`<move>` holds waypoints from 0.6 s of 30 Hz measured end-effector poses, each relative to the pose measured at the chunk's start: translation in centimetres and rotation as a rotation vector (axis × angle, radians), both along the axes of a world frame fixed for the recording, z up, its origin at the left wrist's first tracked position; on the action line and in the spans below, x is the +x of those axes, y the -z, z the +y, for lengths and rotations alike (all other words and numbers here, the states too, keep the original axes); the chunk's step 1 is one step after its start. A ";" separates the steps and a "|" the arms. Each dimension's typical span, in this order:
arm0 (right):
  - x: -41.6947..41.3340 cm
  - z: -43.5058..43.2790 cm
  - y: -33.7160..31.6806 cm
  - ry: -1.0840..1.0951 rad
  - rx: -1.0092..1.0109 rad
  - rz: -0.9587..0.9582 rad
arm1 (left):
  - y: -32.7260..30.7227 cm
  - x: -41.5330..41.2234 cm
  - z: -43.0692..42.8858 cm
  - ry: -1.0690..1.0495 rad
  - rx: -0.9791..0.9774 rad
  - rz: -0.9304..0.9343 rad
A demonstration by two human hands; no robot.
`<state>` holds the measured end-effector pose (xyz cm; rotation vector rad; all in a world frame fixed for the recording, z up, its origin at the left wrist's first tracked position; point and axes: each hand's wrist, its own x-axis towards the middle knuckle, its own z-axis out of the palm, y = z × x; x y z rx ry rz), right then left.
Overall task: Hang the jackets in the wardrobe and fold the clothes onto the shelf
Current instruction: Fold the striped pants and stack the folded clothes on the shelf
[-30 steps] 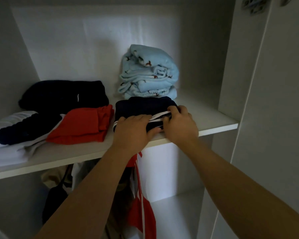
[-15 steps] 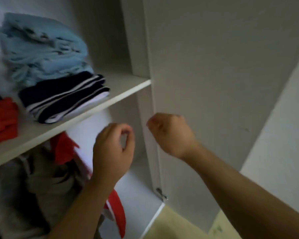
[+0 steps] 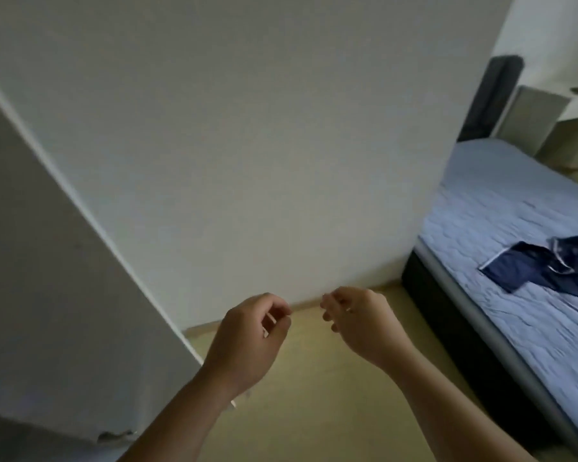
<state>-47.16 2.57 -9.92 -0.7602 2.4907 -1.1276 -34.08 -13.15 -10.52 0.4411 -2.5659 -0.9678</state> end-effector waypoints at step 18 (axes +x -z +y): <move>-30.5 31.4 5.2 0.537 0.117 -0.200 | 6.4 -43.6 28.1 0.553 0.206 -0.296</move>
